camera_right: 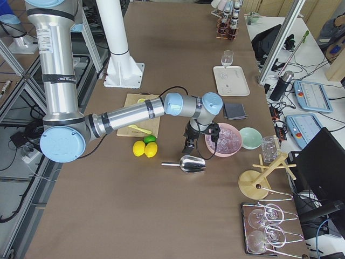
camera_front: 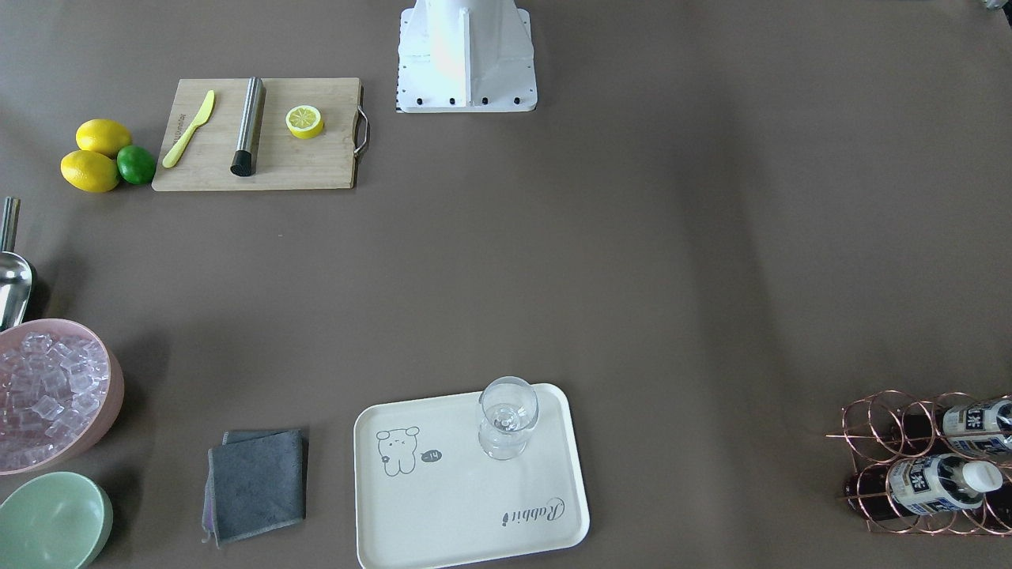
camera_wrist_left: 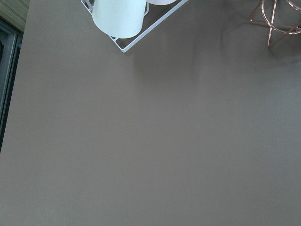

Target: Take tea from basket to plate

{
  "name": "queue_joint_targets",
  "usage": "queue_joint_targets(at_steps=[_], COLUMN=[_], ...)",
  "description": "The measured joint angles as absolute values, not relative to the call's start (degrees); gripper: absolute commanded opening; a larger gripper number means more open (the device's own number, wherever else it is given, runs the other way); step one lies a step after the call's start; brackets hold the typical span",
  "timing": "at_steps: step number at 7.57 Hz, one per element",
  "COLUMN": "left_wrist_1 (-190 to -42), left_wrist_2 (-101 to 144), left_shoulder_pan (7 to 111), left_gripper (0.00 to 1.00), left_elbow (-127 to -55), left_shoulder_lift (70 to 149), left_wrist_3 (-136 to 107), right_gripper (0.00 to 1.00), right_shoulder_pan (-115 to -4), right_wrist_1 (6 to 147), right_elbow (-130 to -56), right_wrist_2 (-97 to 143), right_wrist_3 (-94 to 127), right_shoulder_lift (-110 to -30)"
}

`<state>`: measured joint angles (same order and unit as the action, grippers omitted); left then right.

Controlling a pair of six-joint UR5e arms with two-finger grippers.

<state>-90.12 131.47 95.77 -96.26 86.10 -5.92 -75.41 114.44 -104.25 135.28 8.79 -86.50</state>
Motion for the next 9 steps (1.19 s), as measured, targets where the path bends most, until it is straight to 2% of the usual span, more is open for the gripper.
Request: queue_joint_targets(at_steps=[7,9], left_wrist_1=[-90.36,-90.08], left_wrist_2=[131.28,131.62], left_shoulder_pan=[95.60,96.07], left_gripper=[0.98,0.89], left_elbow=[-94.86,-94.69], left_shoulder_lift=[86.77,88.29], left_wrist_3=[-5.47,2.98], right_gripper=[1.00,1.00], right_shoulder_pan=[-75.35,-75.61], right_wrist_1=[114.44,114.50], right_elbow=[-103.94,-103.65], right_wrist_2=[135.35,135.35], right_wrist_3=[8.79,8.79], right_shoulder_lift=[-86.55,-86.97])
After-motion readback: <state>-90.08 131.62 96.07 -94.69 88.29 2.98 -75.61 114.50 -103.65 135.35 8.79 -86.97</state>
